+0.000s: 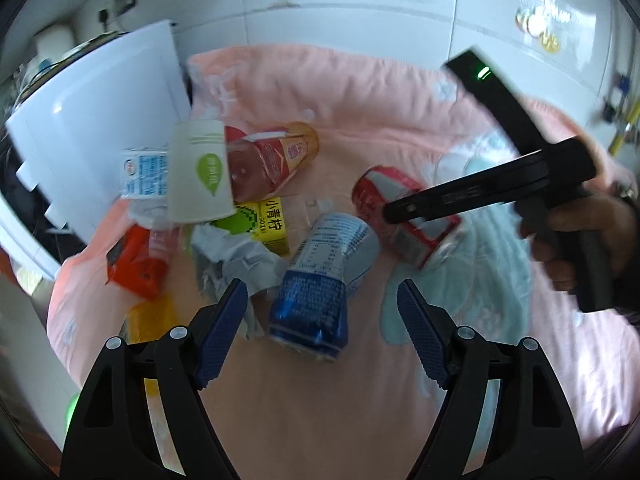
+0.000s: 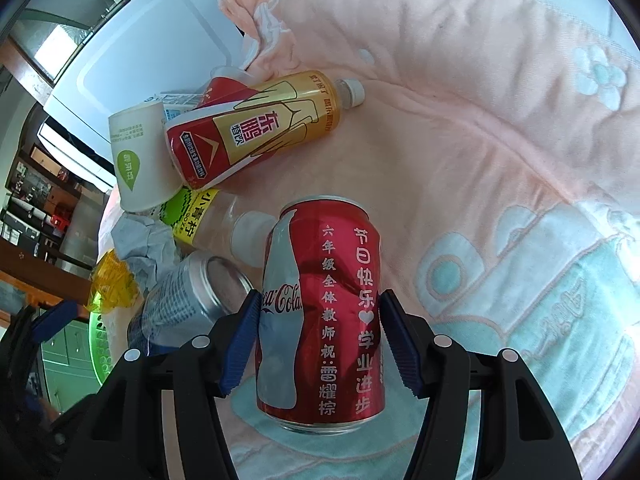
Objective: Collect trash
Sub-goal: 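Grasp the blue can with the left tool while the right tool grasps the red Coca-Cola can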
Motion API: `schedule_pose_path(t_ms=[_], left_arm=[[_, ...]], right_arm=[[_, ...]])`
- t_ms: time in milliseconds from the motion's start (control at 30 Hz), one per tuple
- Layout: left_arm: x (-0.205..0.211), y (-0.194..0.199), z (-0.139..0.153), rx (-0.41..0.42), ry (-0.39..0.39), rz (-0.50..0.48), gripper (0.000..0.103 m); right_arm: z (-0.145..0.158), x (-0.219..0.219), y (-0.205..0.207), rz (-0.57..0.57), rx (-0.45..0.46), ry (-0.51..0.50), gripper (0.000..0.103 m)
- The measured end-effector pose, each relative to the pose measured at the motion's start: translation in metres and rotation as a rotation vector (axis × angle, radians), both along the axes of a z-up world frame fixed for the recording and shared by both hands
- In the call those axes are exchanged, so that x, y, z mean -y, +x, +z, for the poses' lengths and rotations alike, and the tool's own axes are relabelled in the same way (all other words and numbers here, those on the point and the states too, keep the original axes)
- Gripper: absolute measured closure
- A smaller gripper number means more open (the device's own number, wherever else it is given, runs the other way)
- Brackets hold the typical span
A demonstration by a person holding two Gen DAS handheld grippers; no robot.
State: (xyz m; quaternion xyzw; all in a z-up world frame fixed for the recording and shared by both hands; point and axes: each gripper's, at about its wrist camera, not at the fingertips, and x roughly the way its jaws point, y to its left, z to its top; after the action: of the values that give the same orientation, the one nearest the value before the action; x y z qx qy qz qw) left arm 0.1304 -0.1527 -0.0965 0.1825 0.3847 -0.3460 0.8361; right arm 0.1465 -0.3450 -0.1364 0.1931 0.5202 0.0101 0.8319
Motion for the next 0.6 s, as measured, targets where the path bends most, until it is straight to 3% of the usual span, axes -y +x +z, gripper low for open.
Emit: schedule_pose_path(t_ms=[300, 600], left_arm=[[0.019, 0.036, -0.028, -0.094, 0.029, -0.034, 0.026], [0.029, 0.047, -0.044, -0.181, 0.043, -0.081, 0.030]], right_arm=[[0.013, -0.002, -0.025, -0.001, 0.044, -0.010, 0.045], [0.024, -0.002, -0.038, -0.006, 0.079, -0.010, 0.045]])
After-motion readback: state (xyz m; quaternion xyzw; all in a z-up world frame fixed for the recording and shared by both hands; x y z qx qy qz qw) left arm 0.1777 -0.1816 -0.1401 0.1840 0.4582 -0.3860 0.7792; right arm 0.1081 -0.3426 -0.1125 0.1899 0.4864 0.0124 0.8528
